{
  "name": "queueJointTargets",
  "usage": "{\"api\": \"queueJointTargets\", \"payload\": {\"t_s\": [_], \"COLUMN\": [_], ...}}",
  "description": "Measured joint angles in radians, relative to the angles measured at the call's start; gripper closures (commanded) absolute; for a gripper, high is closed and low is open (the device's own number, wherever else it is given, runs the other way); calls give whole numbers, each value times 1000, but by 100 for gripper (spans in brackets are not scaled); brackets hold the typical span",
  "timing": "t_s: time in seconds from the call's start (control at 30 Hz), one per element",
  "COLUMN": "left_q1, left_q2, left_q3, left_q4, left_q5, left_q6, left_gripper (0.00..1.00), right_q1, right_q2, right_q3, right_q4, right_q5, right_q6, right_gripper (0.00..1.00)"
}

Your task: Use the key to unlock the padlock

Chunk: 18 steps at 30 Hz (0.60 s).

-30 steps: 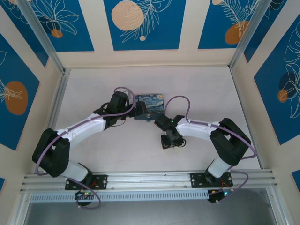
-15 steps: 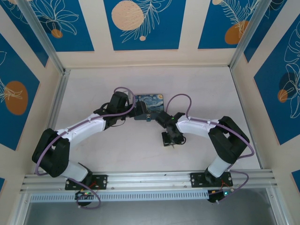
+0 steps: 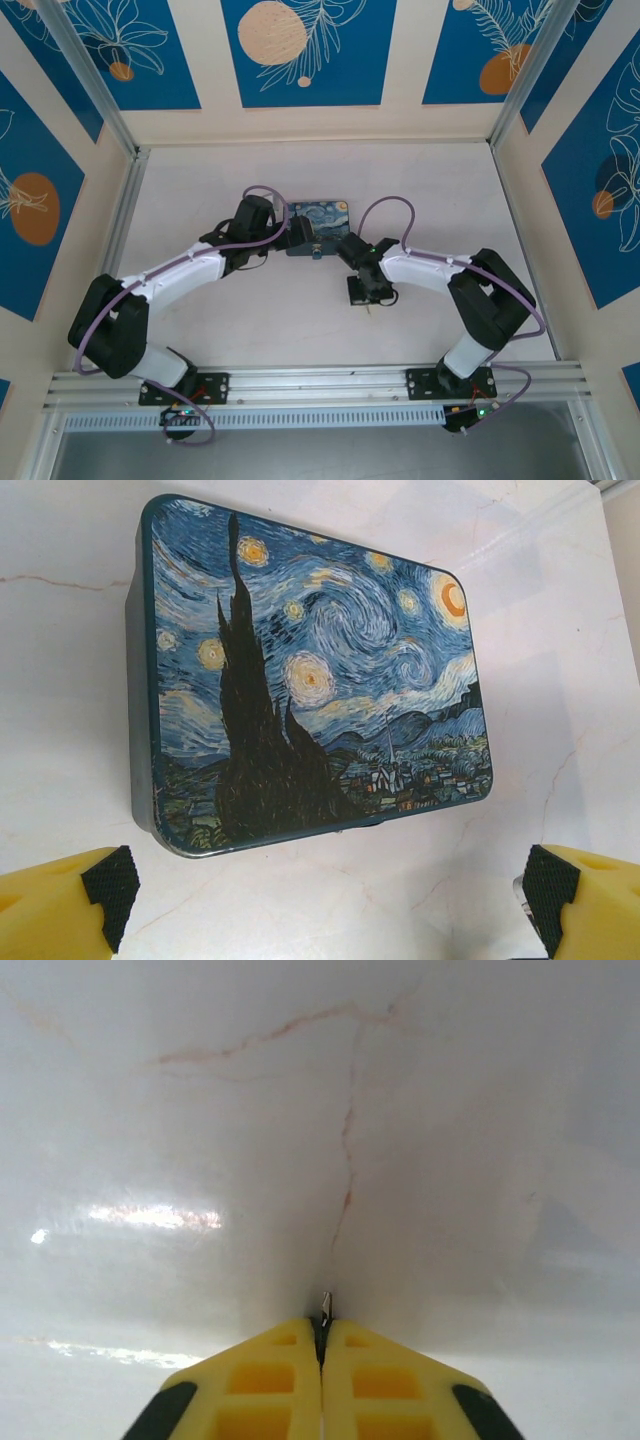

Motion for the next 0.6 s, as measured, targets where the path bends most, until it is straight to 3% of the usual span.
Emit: {"api": "queueJointTargets", "payload": {"t_s": [0.27, 0.43, 0.6], "left_q1": [0, 0, 0], "left_q2": [-22, -24, -24], "left_q3": [-5, -20, -55], "left_q4": [1, 13, 106], "left_q5": [1, 34, 115], "left_q6": [-5, -47, -146], "left_gripper": [0, 0, 0], "right_q1": [-46, -140, -261], "right_q2": [-131, -280, -334], "right_q3": [-49, -71, -93], "right_q4": [50, 164, 310], "right_q5": [-63, -261, -462], "right_q6": [-18, -20, 62], "right_gripper": [100, 100, 100]}}
